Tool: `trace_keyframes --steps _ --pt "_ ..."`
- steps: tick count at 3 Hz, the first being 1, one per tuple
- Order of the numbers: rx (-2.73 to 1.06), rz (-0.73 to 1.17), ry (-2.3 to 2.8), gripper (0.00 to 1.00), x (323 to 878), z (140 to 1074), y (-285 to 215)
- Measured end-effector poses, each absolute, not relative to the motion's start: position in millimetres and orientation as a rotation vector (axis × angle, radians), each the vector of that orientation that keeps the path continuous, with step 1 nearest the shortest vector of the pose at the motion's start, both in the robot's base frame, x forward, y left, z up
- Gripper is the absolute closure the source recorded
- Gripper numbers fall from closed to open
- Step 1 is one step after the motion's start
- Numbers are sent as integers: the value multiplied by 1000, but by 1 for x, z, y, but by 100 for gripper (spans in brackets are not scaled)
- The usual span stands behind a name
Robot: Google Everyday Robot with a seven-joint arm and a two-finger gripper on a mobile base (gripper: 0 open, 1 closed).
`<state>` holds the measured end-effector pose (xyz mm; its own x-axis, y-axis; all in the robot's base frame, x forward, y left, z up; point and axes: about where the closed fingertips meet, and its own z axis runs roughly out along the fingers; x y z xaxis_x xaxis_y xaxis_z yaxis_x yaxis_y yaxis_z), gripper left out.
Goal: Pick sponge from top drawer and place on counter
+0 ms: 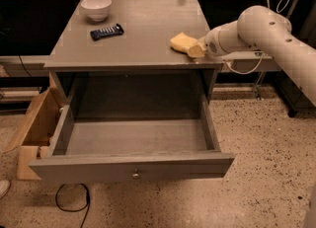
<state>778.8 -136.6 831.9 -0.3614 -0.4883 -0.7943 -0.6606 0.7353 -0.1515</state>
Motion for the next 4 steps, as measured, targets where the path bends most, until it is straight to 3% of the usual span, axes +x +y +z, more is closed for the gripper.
trace_keyframes --steps 1,2,4 --pt "-869 241 2032 8 779 832 -137" --pt "-867 258 2010 0 778 840 -136" --pt "-809 225 1818 0 748 927 -154"
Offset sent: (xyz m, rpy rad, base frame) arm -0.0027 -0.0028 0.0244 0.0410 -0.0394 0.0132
